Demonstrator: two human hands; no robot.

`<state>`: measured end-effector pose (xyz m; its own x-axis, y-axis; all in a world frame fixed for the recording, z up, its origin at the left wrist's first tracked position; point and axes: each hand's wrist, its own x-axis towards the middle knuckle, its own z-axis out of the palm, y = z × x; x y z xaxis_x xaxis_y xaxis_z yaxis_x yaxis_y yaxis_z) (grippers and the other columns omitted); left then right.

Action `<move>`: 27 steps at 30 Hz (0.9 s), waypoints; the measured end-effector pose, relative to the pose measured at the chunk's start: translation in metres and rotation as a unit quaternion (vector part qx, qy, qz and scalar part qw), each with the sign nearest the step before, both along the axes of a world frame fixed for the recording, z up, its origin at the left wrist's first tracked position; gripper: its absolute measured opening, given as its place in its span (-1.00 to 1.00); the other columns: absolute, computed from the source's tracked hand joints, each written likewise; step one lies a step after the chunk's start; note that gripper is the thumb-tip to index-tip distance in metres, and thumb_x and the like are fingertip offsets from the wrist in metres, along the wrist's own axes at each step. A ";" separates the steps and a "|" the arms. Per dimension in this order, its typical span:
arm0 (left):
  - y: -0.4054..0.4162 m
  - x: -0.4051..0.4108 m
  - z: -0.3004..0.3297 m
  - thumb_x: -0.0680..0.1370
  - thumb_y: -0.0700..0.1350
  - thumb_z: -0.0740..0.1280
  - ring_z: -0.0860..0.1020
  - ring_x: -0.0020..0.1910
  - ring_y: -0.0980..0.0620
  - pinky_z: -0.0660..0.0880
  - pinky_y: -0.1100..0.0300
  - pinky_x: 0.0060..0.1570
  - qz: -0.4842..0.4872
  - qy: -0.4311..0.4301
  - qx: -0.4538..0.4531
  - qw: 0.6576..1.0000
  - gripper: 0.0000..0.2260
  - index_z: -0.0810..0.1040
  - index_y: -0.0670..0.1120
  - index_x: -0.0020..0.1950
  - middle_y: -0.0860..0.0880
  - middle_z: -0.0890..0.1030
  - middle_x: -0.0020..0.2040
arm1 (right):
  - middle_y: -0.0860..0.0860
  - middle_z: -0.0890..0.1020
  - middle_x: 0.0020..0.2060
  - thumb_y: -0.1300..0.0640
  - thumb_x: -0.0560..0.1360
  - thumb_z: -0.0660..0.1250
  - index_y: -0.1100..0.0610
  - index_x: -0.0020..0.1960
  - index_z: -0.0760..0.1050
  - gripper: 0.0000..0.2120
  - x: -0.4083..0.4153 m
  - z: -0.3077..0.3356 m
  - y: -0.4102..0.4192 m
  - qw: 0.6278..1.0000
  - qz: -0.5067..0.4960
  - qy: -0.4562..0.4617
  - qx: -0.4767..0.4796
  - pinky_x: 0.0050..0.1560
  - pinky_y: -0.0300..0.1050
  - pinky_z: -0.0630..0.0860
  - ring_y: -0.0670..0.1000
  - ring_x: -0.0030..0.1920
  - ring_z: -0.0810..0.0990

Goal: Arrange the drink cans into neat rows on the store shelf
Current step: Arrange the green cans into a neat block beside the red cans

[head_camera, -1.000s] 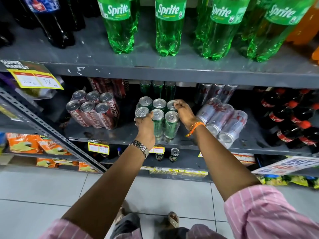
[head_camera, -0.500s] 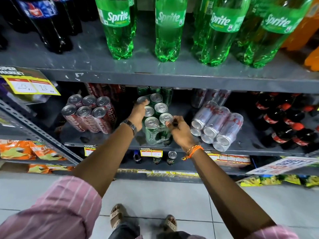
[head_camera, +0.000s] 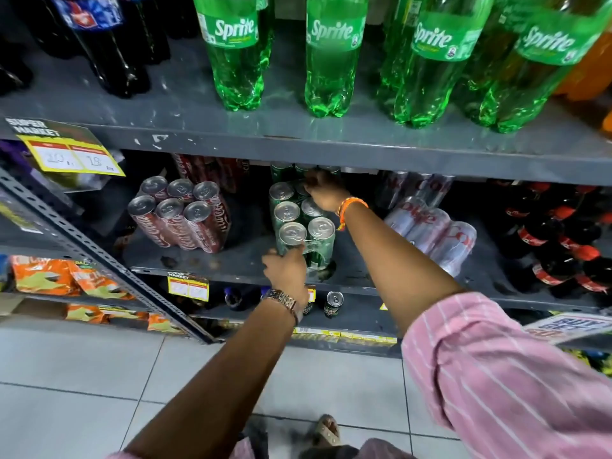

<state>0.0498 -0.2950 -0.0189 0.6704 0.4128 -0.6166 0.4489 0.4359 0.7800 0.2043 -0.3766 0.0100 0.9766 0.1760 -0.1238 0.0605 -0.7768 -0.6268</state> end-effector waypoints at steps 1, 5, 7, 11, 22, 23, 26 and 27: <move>-0.004 0.001 0.001 0.48 -0.11 0.42 0.56 0.02 -0.07 0.52 0.08 0.01 0.023 0.021 -0.063 0.998 -0.61 0.39 -0.15 0.23 -0.14 0.53 0.15 | 0.25 0.56 0.30 0.12 0.64 0.17 0.23 0.35 0.48 -0.65 0.003 -0.002 0.003 1.000 0.010 0.009 -0.008 0.31 0.07 0.45 0.26 0.28 0.52; -0.018 0.002 0.017 0.61 -0.24 0.29 0.50 -0.12 -0.09 0.56 0.01 -0.07 0.087 -0.005 -0.161 0.983 -0.61 0.36 -0.01 0.41 -0.14 0.55 0.20 | 0.24 0.57 0.24 0.10 0.65 0.13 0.18 0.40 0.44 -0.63 0.009 -0.008 0.006 0.999 0.014 0.030 0.004 -0.15 -0.17 0.48 0.13 0.06 0.53; -0.021 0.000 0.020 0.60 -0.26 0.30 0.50 0.04 -0.14 0.56 -0.07 0.16 0.117 -0.010 -0.158 0.980 -0.51 0.31 -0.05 0.52 -0.13 0.48 0.40 | 0.18 0.58 0.09 0.16 0.64 0.15 0.17 0.36 0.49 -0.66 0.008 -0.006 0.004 0.999 0.025 0.028 0.007 -0.31 -0.25 0.33 0.07 -0.03 0.48; -0.019 0.004 0.015 0.58 -0.16 0.36 0.57 0.07 -0.11 0.61 -0.01 0.08 0.153 0.015 -0.118 0.981 -0.53 0.38 -0.02 0.49 -0.04 0.54 0.36 | 0.19 0.62 0.10 0.17 0.62 0.18 0.22 0.28 0.54 -0.70 0.001 0.000 -0.009 0.999 0.020 0.030 -0.005 -0.11 -0.15 0.44 0.13 0.00 0.55; 0.063 0.064 -0.004 0.55 -0.26 0.31 0.41 0.43 -0.26 0.32 -0.06 0.41 -0.067 0.011 0.147 0.987 -0.46 0.28 -0.25 0.53 -0.30 0.40 0.47 | 0.20 0.73 -0.14 0.04 0.32 0.38 0.15 -0.08 0.66 -0.75 -0.039 -0.032 -0.054 0.992 -0.118 0.033 0.036 -0.04 0.13 0.70 0.19 -0.12 0.74; 0.067 0.068 -0.001 0.57 -0.24 0.30 0.41 0.43 -0.25 0.33 -0.02 0.39 -0.085 0.024 0.161 0.983 -0.45 0.26 -0.23 0.54 -0.28 0.39 0.48 | 0.18 0.73 -0.15 0.04 0.34 0.40 0.14 -0.08 0.65 -0.77 -0.047 -0.035 -0.055 0.989 -0.133 0.038 0.060 -0.09 0.07 0.72 0.13 -0.19 0.75; 0.082 0.079 0.016 0.69 -0.03 0.10 0.43 0.43 -0.18 0.40 0.21 0.18 -0.137 -0.006 0.146 0.980 -0.56 0.33 -0.22 0.51 -0.21 0.41 0.49 | 0.16 0.73 -0.16 0.13 0.43 0.46 0.12 -0.17 0.61 -0.93 -0.066 -0.036 -0.049 0.977 -0.167 0.038 0.125 -0.13 0.05 0.72 0.04 -0.27 0.75; 0.081 0.082 0.018 0.68 0.02 0.09 0.44 0.43 -0.17 0.41 0.22 0.13 -0.109 -0.014 0.132 0.985 -0.54 0.35 -0.23 0.49 -0.20 0.43 0.47 | 0.15 0.73 -0.18 0.14 0.44 0.46 0.09 -0.23 0.59 -0.90 -0.069 -0.039 -0.048 0.977 -0.167 0.033 0.131 -0.11 0.05 0.72 0.03 -0.25 0.76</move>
